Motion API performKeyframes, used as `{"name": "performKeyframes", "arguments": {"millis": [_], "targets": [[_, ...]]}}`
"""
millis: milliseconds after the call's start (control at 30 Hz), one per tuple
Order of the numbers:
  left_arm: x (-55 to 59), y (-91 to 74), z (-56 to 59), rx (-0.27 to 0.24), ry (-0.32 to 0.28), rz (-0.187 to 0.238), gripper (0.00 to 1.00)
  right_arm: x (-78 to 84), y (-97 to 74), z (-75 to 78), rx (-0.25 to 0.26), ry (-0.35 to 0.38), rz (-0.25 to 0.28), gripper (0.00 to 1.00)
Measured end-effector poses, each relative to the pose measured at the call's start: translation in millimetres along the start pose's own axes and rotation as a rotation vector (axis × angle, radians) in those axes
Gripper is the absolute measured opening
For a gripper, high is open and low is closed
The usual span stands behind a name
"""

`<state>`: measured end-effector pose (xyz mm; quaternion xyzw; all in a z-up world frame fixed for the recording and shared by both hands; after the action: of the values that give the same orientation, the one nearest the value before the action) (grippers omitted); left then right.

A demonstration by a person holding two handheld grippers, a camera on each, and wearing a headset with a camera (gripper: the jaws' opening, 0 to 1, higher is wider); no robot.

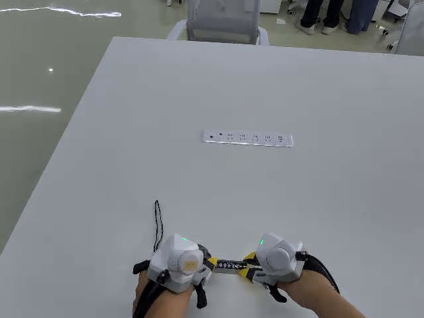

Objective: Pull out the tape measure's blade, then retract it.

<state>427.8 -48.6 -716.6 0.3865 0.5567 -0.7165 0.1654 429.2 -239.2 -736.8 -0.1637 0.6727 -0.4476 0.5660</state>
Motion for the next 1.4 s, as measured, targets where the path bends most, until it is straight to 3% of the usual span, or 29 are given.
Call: {"name": "performKeyframes", "arguments": {"millis": [1400], "targets": [[-0.2,-0.6,-0.5,0.004,0.006,-0.002,0.62,-17.4,15.4,-6.6,-0.02,-0.013,0.016,0.14]]}}
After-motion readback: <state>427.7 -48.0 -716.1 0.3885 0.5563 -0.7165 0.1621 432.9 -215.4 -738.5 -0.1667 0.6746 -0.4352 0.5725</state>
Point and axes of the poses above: the centre of the closed fingertips' face, and the gripper's own axes: y roughly forward along the fingers, z roughly to its right, x roughly out of its underside, the point moved 10 cm from there along -y, roughly backward along the fingers, and after that the axes turned 7 degrees about -y, right-handed, at the moved point
